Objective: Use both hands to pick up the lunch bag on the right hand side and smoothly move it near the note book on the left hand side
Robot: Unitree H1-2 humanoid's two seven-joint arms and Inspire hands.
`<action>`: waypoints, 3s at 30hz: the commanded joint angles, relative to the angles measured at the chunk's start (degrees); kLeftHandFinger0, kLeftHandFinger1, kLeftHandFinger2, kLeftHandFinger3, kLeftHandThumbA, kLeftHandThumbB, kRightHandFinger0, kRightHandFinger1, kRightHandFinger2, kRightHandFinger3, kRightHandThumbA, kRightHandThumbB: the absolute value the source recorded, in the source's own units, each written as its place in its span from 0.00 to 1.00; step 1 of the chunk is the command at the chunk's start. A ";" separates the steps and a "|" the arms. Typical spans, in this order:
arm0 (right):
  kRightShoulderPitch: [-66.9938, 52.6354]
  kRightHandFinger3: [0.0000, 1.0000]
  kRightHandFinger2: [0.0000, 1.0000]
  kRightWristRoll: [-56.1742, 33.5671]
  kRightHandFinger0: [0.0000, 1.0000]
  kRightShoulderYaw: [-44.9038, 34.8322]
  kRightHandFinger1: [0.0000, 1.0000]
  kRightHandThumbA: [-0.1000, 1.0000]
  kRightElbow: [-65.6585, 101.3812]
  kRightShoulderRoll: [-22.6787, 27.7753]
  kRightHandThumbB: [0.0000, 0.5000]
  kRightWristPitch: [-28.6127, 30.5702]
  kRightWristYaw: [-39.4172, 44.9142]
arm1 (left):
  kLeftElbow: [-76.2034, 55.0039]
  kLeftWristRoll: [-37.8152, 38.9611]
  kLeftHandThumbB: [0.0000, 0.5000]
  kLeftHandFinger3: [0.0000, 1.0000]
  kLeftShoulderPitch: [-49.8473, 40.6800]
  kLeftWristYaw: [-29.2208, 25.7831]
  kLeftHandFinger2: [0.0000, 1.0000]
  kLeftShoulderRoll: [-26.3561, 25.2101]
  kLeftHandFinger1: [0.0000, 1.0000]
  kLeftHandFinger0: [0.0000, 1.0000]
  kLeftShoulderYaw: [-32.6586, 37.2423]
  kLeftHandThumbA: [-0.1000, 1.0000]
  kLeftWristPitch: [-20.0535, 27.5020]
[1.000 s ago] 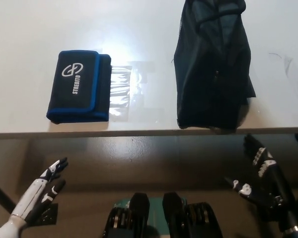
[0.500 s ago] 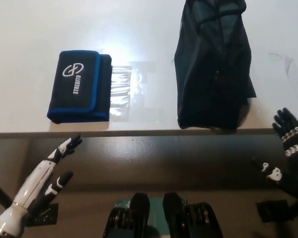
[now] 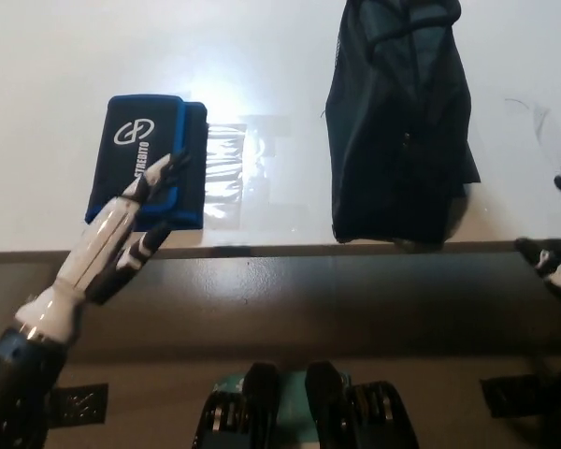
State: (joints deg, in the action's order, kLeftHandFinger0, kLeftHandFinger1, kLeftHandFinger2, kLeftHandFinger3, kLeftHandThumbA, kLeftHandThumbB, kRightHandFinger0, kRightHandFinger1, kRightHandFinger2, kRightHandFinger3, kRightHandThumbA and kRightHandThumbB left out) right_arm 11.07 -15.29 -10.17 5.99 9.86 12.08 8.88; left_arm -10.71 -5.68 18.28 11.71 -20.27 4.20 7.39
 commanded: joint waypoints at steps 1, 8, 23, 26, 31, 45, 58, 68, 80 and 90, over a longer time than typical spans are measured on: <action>4.90 1.00 1.00 -3.83 1.00 -1.53 1.00 1.00 -1.36 1.81 0.40 -3.85 -0.77 | 1.81 -1.88 0.44 1.00 5.12 -0.36 1.00 1.06 1.00 1.00 -0.01 1.00 -2.65; 12.08 1.00 1.00 -7.94 1.00 -3.50 1.00 1.00 -8.28 2.27 0.36 -4.60 0.08 | 6.56 -3.62 0.46 1.00 11.06 -1.97 1.00 3.64 1.00 1.00 -0.36 1.00 -3.70; 21.99 1.00 1.00 -12.85 1.00 -4.94 1.00 1.00 -21.52 -0.10 0.44 -4.29 1.57 | 16.62 -3.65 0.48 1.00 20.79 -5.03 1.00 9.20 1.00 1.00 -2.70 1.00 -4.91; 22.52 1.00 1.00 -13.63 1.00 -5.08 1.00 1.00 -22.58 -0.42 0.42 -4.88 1.54 | 18.85 -2.82 0.56 1.00 22.30 -5.15 1.00 10.40 1.00 1.00 -2.92 1.00 -5.67; 25.90 1.00 1.00 -12.87 1.00 -4.86 1.00 1.00 -26.27 -1.00 0.42 -4.87 0.51 | 26.00 -3.14 0.63 1.00 27.04 -6.10 1.00 11.53 1.00 1.00 -2.58 1.00 -4.54; 31.55 1.00 1.00 -12.22 1.00 -5.13 1.00 1.00 -33.82 -2.43 0.40 -3.21 0.28 | 45.88 0.78 0.47 1.00 38.04 -6.42 1.00 15.05 1.00 1.00 -4.22 1.00 -3.43; 32.68 1.00 1.00 -11.58 1.00 -5.22 1.00 1.00 -35.54 -3.65 0.42 -2.69 0.39 | 63.79 -0.02 0.60 1.00 44.84 -7.22 1.00 18.48 1.00 1.00 -2.75 1.00 0.71; 36.53 1.00 1.00 -12.32 1.00 -5.57 1.00 1.00 -43.50 -5.26 0.45 -2.41 0.89 | 65.77 1.63 0.57 1.00 44.21 -6.20 1.00 20.50 1.00 1.00 -3.34 1.00 0.71; 44.30 1.00 1.00 -12.98 1.00 -6.06 1.00 1.00 -58.08 -8.88 0.44 1.08 4.38 | 65.62 1.62 0.57 1.00 44.11 -5.95 1.00 20.76 1.00 1.00 -3.21 1.00 1.54; 47.56 1.00 1.00 -12.32 1.00 -5.82 1.00 1.00 -63.60 -11.35 0.46 3.41 4.73 | 64.59 2.84 0.60 1.00 43.93 -5.47 1.00 19.60 1.00 1.00 -4.28 1.00 1.73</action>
State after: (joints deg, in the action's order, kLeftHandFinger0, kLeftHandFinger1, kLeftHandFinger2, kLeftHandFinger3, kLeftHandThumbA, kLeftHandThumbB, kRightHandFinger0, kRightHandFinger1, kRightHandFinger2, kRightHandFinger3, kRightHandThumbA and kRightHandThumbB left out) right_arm 54.01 -27.72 -16.15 -56.82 -0.18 11.60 10.78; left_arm 56.23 -4.73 59.17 6.16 -0.21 0.60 6.42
